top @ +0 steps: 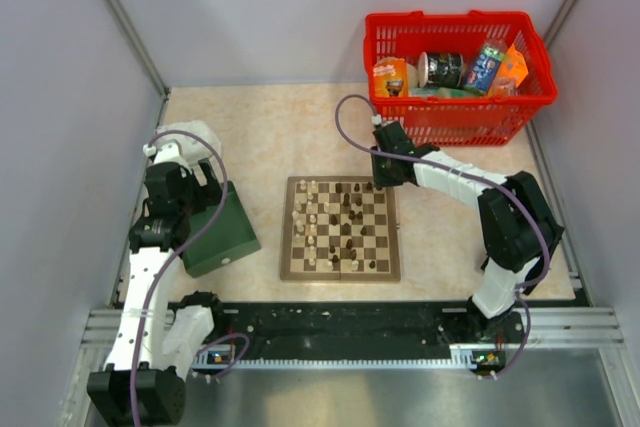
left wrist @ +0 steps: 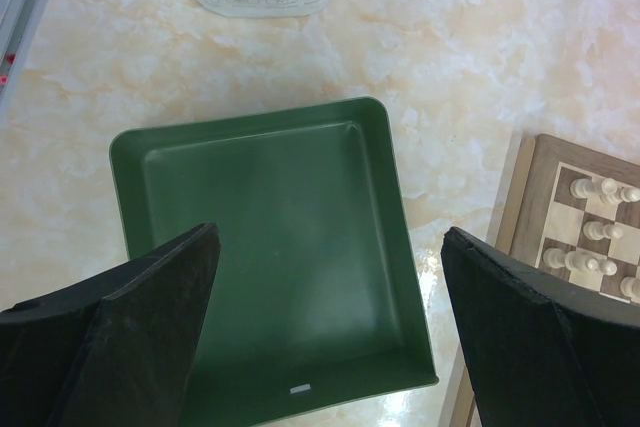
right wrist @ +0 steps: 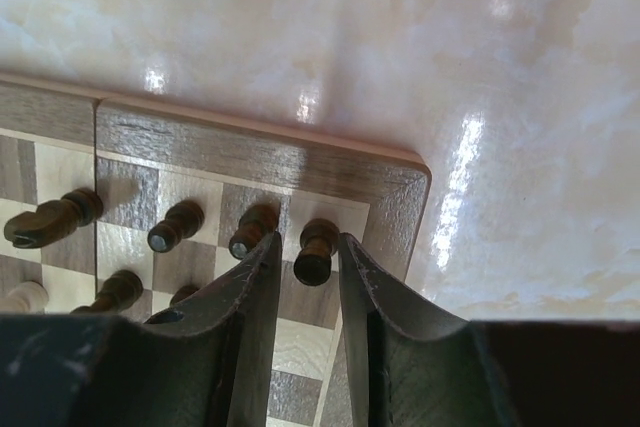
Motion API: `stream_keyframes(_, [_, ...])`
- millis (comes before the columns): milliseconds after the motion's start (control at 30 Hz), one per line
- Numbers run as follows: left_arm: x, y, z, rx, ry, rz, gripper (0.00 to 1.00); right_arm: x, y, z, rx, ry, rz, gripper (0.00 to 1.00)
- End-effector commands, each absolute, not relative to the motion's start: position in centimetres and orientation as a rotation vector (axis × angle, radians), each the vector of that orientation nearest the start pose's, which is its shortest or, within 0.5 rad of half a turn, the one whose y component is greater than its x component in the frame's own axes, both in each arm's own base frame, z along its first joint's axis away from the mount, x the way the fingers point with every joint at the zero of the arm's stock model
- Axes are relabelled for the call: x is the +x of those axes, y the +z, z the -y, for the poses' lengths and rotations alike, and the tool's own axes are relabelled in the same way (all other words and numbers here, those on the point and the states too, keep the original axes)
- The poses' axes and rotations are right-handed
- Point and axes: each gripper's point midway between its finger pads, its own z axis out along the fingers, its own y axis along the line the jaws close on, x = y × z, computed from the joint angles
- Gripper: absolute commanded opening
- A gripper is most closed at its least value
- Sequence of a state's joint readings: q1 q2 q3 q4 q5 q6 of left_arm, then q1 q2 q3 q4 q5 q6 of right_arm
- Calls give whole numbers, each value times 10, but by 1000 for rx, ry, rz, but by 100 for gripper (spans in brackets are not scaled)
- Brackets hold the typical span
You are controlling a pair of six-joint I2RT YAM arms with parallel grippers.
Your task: Set up the chess pieces on the board
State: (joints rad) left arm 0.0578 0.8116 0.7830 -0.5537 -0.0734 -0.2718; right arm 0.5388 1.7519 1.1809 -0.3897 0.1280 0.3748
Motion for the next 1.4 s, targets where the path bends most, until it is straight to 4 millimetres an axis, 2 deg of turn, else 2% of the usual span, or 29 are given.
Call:
stream_keyframes(0, [272, 191, -21, -393, -23, -2096, 98, 383, 93, -215, -147, 231, -2445, 31])
stream_keyframes(133, [272, 191, -21, -393, -22, -2095, 98, 383, 105, -215, -146, 245, -2421, 35])
stream_keyframes(300, [272, 192, -22, -394, -21, -2093, 98, 378, 135, -211, -138, 279, -2361, 51])
stream_keyframes(367, [272, 192, -22, -395, -19, -2091, 98, 373, 150, -211, -142, 299, -2326, 61])
stream_keyframes(467, [272, 193, -22, -395, -19, -2091, 98, 365, 165, -212, -157, 326, -2292, 63])
stream_keyframes(567, [271, 193, -23, -397, -14, -2090, 98, 349, 173, -227, -207, 382, -2276, 67])
stream_keyframes(700, [272, 194, -23, -398, -13, -2087, 98, 328, 177, -250, -252, 433, -2273, 77])
stream_keyframes(867, [272, 193, -23, -399, -9, -2086, 98, 312, 196, -265, -234, 544, -2256, 98])
stream_keyframes(933, [271, 193, -24, -402, -5, -2086, 98, 318, 209, -251, -124, 489, -2218, 99])
stream_keyframes(967, [271, 192, -24, -403, -5, -2089, 98, 324, 217, -241, -8, 455, -2185, 99])
stream_keyframes(1000, [271, 193, -24, -402, -5, -2087, 98, 321, 226, -238, 26, 478, -2161, 99])
stream_keyframes(1067, [271, 193, -24, -401, -7, -2086, 98, 313, 237, -241, -69, 540, -2101, 99])
stream_keyframes(1133, [272, 193, -24, -401, -8, -2086, 98, 307, 249, -242, -63, 615, -2040, 99])
stream_keyframes(1267, [272, 194, -23, -399, -11, -2087, 98, 299, 252, -243, -64, 702, -1946, 99])
stream_keyframes(1367, [273, 194, -23, -399, -13, -2087, 98, 297, 247, -254, -109, 733, -1983, 99])
